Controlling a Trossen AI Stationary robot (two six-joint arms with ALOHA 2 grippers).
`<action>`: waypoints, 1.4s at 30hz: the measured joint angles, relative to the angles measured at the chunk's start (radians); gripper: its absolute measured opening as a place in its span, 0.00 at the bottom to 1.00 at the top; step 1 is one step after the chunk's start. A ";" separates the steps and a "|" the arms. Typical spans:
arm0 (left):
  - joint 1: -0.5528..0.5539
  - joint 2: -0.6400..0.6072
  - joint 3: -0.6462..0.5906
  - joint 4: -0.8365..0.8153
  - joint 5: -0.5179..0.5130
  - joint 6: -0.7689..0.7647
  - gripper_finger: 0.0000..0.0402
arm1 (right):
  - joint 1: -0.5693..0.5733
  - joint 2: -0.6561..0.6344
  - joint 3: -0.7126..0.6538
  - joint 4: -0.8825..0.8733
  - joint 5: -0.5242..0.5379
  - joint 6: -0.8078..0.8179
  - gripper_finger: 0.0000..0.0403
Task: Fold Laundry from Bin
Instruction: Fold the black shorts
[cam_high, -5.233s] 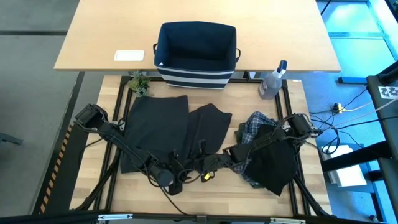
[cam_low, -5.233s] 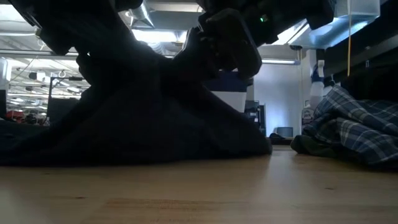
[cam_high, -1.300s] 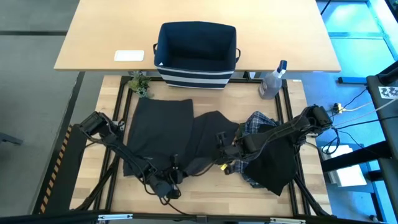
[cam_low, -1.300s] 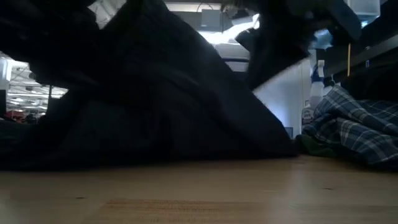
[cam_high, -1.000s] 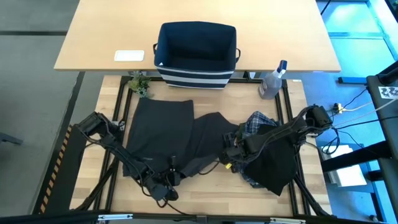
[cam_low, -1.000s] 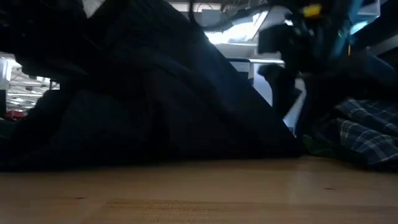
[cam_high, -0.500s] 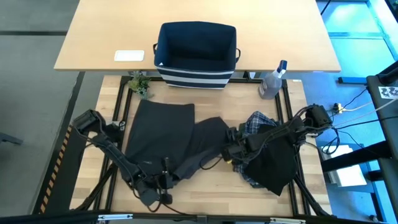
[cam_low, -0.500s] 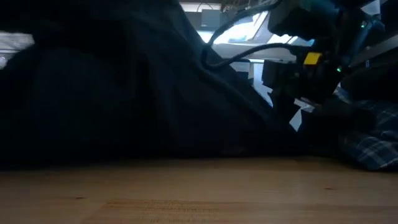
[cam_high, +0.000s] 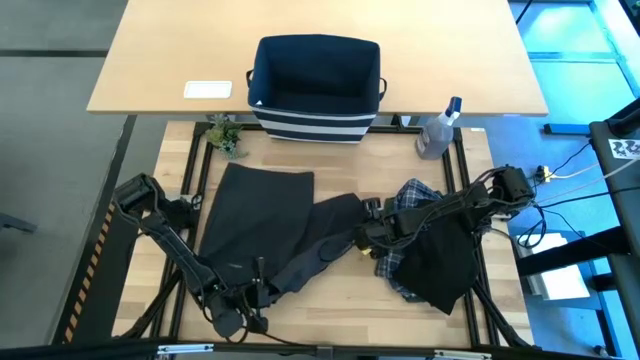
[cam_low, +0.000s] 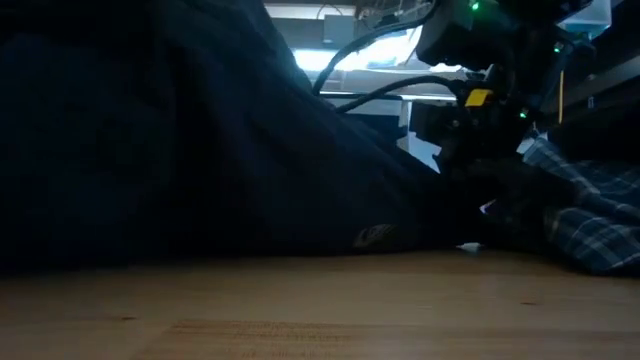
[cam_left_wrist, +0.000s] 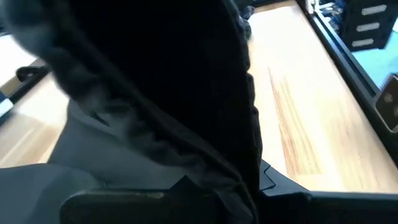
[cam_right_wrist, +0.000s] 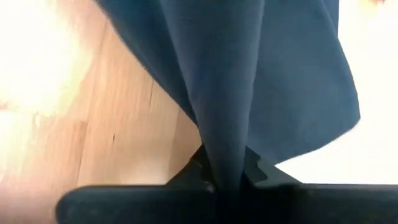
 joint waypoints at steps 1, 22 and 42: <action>0.000 0.000 0.000 -0.007 0.009 -0.005 0.01 | 0.000 -0.007 0.000 -0.011 0.000 -0.001 0.02; 0.160 0.001 0.000 0.028 0.223 0.015 0.01 | 0.002 -0.385 0.025 -0.093 0.210 -0.023 0.00; 0.190 0.163 0.207 0.190 0.306 0.347 0.01 | -0.015 -0.426 0.026 0.270 0.137 -0.304 0.00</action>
